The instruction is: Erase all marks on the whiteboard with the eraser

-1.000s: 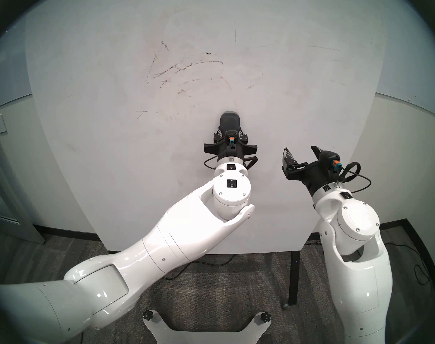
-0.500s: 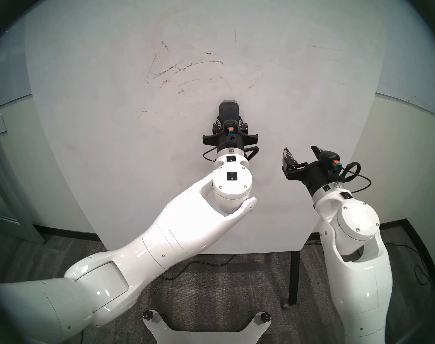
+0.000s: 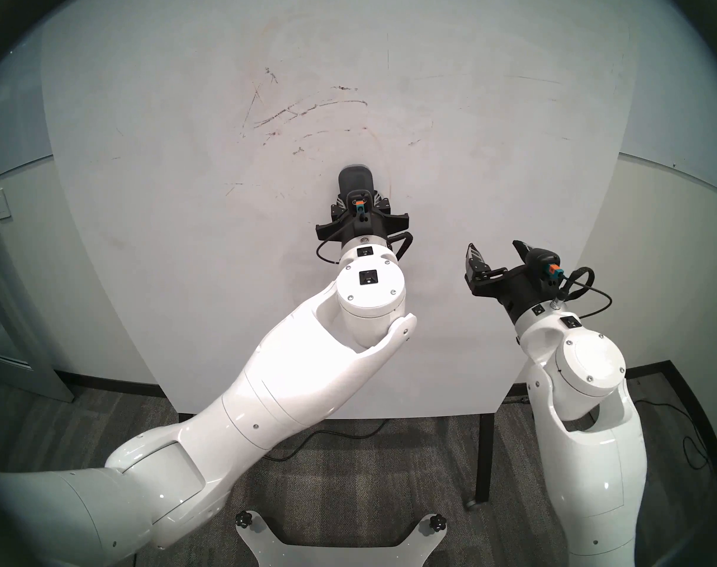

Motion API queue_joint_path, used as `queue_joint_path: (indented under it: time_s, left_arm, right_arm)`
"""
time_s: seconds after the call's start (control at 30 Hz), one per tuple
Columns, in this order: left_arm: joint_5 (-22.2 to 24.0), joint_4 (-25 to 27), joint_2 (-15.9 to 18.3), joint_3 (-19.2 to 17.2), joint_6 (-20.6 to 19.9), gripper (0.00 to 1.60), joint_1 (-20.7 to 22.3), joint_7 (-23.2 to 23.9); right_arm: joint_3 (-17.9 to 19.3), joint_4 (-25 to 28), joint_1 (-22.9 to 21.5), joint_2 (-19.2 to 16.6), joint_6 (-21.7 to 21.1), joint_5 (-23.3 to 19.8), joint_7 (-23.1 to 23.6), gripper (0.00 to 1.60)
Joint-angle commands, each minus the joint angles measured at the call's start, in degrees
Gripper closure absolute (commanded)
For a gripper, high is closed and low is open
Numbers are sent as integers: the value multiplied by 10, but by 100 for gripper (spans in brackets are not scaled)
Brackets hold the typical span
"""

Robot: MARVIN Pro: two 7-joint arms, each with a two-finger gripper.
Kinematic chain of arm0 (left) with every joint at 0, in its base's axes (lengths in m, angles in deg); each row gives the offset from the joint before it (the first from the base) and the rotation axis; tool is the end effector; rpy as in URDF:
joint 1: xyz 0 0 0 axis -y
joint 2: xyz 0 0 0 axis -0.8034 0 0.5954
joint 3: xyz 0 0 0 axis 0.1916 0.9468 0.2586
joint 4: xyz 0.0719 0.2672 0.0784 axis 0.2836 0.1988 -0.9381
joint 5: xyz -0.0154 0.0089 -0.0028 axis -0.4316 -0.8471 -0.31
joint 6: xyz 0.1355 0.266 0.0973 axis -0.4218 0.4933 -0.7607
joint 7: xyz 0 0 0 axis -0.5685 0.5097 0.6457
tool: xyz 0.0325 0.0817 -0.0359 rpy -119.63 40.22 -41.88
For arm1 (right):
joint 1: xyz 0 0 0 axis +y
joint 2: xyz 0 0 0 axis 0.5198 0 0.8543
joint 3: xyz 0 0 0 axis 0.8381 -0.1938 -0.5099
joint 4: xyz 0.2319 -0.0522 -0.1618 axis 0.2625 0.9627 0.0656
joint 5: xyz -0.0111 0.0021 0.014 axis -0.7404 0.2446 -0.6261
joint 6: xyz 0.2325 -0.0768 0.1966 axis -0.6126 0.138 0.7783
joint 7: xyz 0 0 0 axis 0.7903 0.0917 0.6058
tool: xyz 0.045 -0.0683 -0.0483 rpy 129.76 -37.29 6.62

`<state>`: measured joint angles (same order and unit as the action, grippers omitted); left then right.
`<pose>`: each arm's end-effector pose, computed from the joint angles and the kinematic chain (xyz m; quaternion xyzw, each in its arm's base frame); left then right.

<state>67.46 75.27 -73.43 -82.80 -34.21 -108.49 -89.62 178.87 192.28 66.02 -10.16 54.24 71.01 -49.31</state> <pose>0.4520 -0.2392 -0.0880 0.6300 0.0827 0.7716 0.0291 0.3651 -0.0883 -0.1241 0.6387 0.0635 0.7666 0.0184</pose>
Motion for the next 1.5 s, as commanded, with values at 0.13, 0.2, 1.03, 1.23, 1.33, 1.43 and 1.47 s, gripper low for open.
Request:
queue_joint_path:
  time_s: [0.13,0.2,1.03,1.23,1.33,1.43,1.47]
  left_arm:
    - [18,2,1,-31,-20,160,22,-2]
    - [20,-7,2,-35,-21,160,28,-2]
    - [8,-24,14,-34,3,92,36,-16]
    - [4,-21,14,-32,6,82,37,-20]
    - [4,-20,12,-30,7,75,37,-22]
    - [3,-20,12,-29,7,60,37,-23]
    - [3,-20,12,-29,7,56,37,-24]
  right_arm:
    - [-1,13,-4,0,5,1,1,0]
    - [-1,13,-4,0,5,1,1,0]
    - [-1,13,-4,0,5,1,1,0]
    - [-1,13,-4,0,5,1,1,0]
    - [-1,13,-4,0,5,1,1,0]
    - [-1,13,-4,0,5,1,1,0]
    - [-1,13,-4,0,5,1,1,0]
